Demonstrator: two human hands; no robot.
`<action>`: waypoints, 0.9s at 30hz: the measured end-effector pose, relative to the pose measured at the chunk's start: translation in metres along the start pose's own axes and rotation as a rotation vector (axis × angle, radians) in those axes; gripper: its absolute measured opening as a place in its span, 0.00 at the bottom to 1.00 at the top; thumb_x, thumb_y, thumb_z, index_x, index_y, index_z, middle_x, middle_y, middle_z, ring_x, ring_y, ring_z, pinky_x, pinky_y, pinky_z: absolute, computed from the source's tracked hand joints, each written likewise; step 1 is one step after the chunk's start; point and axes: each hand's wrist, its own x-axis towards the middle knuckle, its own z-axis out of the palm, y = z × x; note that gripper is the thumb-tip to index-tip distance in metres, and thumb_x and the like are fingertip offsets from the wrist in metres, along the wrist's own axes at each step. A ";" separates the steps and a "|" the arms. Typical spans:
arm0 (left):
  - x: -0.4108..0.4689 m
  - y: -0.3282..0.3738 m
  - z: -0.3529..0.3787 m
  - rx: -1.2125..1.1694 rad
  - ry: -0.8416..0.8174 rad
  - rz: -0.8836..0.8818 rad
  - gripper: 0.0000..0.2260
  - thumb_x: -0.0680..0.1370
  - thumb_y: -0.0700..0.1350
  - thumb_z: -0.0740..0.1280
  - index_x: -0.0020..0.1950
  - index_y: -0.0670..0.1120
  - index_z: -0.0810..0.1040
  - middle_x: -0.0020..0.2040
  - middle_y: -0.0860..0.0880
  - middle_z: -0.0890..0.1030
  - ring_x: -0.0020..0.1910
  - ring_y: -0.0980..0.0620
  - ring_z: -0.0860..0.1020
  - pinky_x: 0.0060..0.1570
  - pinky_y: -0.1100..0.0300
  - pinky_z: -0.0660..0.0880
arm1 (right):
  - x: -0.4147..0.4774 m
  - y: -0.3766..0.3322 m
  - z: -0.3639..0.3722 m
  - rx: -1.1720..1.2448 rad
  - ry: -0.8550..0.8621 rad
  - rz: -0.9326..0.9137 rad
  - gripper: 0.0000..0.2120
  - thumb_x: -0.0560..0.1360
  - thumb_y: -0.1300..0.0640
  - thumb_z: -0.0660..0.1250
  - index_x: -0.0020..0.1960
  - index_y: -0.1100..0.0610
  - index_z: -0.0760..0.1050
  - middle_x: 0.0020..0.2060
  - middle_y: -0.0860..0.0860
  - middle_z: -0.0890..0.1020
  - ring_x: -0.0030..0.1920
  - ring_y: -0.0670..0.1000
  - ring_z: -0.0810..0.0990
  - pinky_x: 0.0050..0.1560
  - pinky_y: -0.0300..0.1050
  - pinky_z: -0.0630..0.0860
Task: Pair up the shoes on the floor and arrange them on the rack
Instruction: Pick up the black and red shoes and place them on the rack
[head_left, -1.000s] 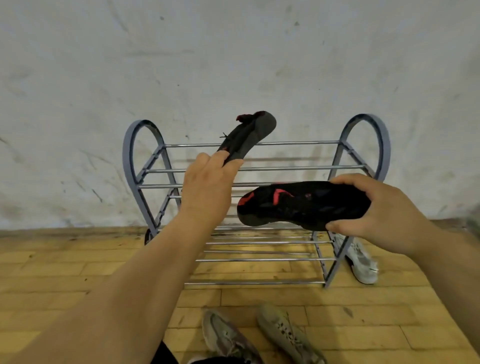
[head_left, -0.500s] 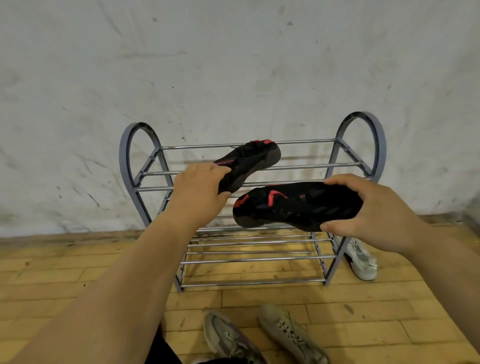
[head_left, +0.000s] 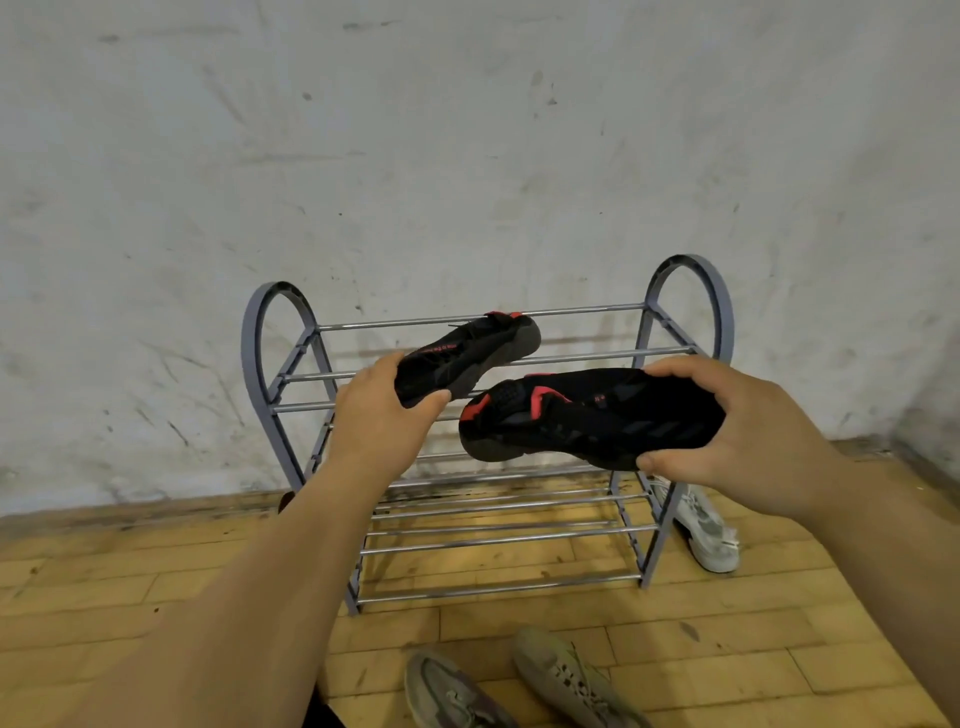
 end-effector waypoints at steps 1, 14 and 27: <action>0.000 0.002 0.001 0.018 0.022 -0.008 0.30 0.76 0.62 0.72 0.76 0.55 0.69 0.64 0.51 0.78 0.66 0.46 0.73 0.66 0.43 0.75 | -0.001 0.000 -0.001 0.007 0.008 0.002 0.35 0.61 0.50 0.85 0.63 0.35 0.74 0.53 0.34 0.80 0.55 0.31 0.76 0.46 0.23 0.73; 0.001 0.007 -0.007 0.079 0.149 -0.085 0.31 0.80 0.61 0.68 0.77 0.46 0.69 0.66 0.44 0.77 0.68 0.41 0.69 0.64 0.44 0.73 | -0.004 -0.014 -0.005 0.080 0.069 0.025 0.35 0.62 0.52 0.84 0.64 0.37 0.74 0.54 0.36 0.81 0.55 0.32 0.77 0.48 0.23 0.73; -0.002 -0.003 0.007 0.053 0.042 -0.165 0.35 0.72 0.68 0.70 0.76 0.56 0.70 0.64 0.45 0.73 0.66 0.39 0.70 0.64 0.40 0.75 | 0.020 -0.023 0.036 0.140 0.322 0.169 0.28 0.69 0.48 0.80 0.64 0.40 0.72 0.52 0.38 0.78 0.50 0.36 0.77 0.39 0.23 0.71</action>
